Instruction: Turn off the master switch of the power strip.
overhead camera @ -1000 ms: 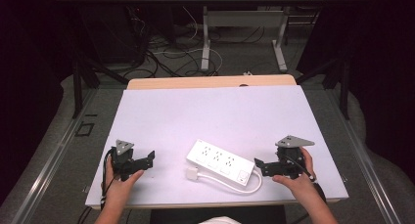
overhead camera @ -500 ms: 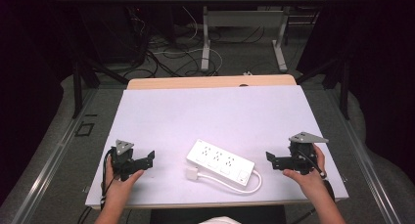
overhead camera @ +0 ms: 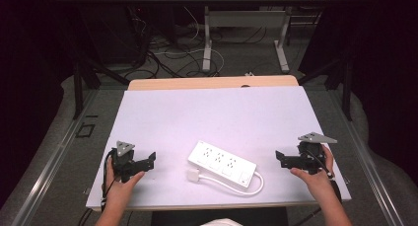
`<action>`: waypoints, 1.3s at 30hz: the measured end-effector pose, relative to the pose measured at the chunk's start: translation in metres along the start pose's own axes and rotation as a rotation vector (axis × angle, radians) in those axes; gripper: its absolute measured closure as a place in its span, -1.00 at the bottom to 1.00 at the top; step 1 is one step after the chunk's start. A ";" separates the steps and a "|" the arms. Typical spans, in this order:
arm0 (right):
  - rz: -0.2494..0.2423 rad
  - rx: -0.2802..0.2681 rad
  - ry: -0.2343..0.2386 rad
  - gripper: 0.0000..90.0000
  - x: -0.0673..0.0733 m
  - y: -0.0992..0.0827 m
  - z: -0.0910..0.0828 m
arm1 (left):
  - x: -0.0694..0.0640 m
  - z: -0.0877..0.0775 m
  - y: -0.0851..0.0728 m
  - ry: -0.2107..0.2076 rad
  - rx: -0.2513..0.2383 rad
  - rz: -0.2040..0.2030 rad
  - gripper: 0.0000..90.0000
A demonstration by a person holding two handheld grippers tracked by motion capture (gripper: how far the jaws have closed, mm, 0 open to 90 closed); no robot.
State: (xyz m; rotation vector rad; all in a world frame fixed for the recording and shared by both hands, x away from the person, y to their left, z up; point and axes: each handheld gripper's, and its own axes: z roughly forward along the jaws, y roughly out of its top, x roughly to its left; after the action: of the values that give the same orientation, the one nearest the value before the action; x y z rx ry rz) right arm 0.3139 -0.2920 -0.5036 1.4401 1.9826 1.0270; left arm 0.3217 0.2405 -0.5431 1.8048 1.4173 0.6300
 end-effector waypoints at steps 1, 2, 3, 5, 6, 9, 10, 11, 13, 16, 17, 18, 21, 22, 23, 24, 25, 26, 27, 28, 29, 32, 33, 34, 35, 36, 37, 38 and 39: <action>0.001 -0.003 -0.014 -1.00 -0.001 -0.001 0.001 | 0.000 0.000 0.000 0.000 0.000 0.000 -0.86; -0.001 0.003 -0.014 -1.00 -0.003 -0.001 0.001 | 0.000 0.000 0.000 0.000 0.000 0.000 -0.86; 0.009 0.000 -0.024 -1.00 -0.004 -0.002 0.001 | 0.000 0.000 0.000 -0.001 0.000 0.000 -0.86; 0.013 0.005 -0.028 -1.00 -0.007 -0.003 0.002 | 0.000 0.000 0.000 -0.001 0.000 0.000 -0.86; 0.015 0.009 -0.030 -1.00 -0.009 -0.004 0.003 | 0.000 0.000 0.000 0.000 0.000 -0.001 -0.86; 0.029 0.014 -0.044 -1.00 -0.012 -0.006 0.005 | 0.000 0.000 0.000 0.000 -0.001 -0.002 -0.86; 0.025 0.012 -0.047 -1.00 -0.014 -0.007 0.006 | 0.000 0.000 0.000 0.000 -0.001 -0.001 -0.86; 0.035 0.015 -0.047 -1.00 -0.014 -0.008 0.007 | 0.000 0.000 0.000 -0.001 -0.001 -0.001 -0.86; 0.041 0.018 -0.050 -1.00 -0.016 -0.010 0.008 | 0.000 0.000 0.000 -0.001 0.000 -0.002 -0.86; 0.049 0.012 -0.062 -1.00 -0.018 -0.012 0.011 | 0.000 0.001 0.000 -0.001 0.002 -0.004 -0.86; 0.044 0.016 -0.053 -1.00 -0.019 -0.012 0.012 | 0.000 0.001 0.000 -0.001 0.003 -0.005 -0.86; 0.049 0.015 -0.062 -1.00 -0.019 -0.013 0.012 | 0.000 0.001 0.000 -0.001 0.003 -0.004 -0.86; 0.035 0.011 -0.064 -1.00 -0.021 -0.016 0.016 | 0.001 0.000 -0.001 0.000 0.006 -0.001 -0.86; 0.043 0.008 -0.065 -1.00 -0.021 -0.017 0.017 | 0.001 0.000 -0.001 0.001 0.006 0.000 -0.86; 0.038 0.005 -0.072 -1.00 -0.021 -0.018 0.019 | 0.001 0.000 -0.001 0.002 0.004 -0.006 -0.86; 0.033 0.001 -0.075 -1.00 -0.022 -0.019 0.020 | 0.001 -0.001 -0.001 0.002 0.006 -0.007 -0.86; 0.033 -0.004 -0.078 -1.00 -0.023 -0.020 0.021 | 0.001 -0.001 -0.001 0.004 0.000 -0.008 -0.86; 0.033 -0.008 -0.081 -1.00 -0.024 -0.021 0.022 | 0.002 -0.001 -0.001 0.005 -0.001 -0.008 -0.86; 0.029 -0.010 -0.091 -1.00 -0.025 -0.022 0.022 | 0.002 -0.001 -0.001 0.005 -0.002 -0.007 -0.86; 0.030 -0.015 -0.097 -1.00 -0.026 -0.023 0.023 | 0.002 -0.002 -0.001 0.006 -0.003 -0.009 -0.86; 0.037 -0.016 -0.103 -1.00 -0.027 -0.024 0.023 | 0.002 -0.002 -0.001 0.006 -0.004 -0.008 -0.86; 0.043 -0.029 -0.112 -1.00 -0.030 -0.026 0.026 | 0.001 -0.002 -0.001 0.003 -0.001 -0.008 -0.86; 0.046 -0.019 -0.109 -1.00 -0.031 -0.027 0.026 | 0.001 -0.002 -0.001 0.002 -0.002 -0.008 -0.86; 0.043 -0.016 -0.112 -1.00 -0.033 -0.028 0.027 | 0.001 -0.002 -0.001 0.002 -0.004 -0.009 -0.86; 0.048 -0.020 -0.116 -1.00 -0.033 -0.029 0.028 | 0.002 -0.002 -0.001 0.002 -0.005 -0.010 -0.86; 0.048 -0.011 -0.113 -1.00 -0.034 -0.029 0.028 | 0.002 -0.002 -0.001 0.002 -0.005 -0.010 -0.86; 0.049 -0.007 -0.116 -1.00 -0.034 -0.030 0.029 | 0.002 -0.001 -0.001 0.001 -0.003 -0.009 -0.86; 0.053 0.001 -0.117 -1.00 -0.035 -0.031 0.029 | 0.003 -0.001 0.000 0.001 0.000 -0.011 -0.86; 0.050 0.002 -0.116 -1.00 -0.036 -0.032 0.030 | 0.003 -0.001 0.000 0.000 0.001 -0.010 -0.86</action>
State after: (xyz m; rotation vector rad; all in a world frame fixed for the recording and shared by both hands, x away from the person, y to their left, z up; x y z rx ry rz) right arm 0.3297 -0.3224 -0.5486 1.5222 1.8744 0.9402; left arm 0.3215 0.2435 -0.5428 1.7976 1.4260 0.6239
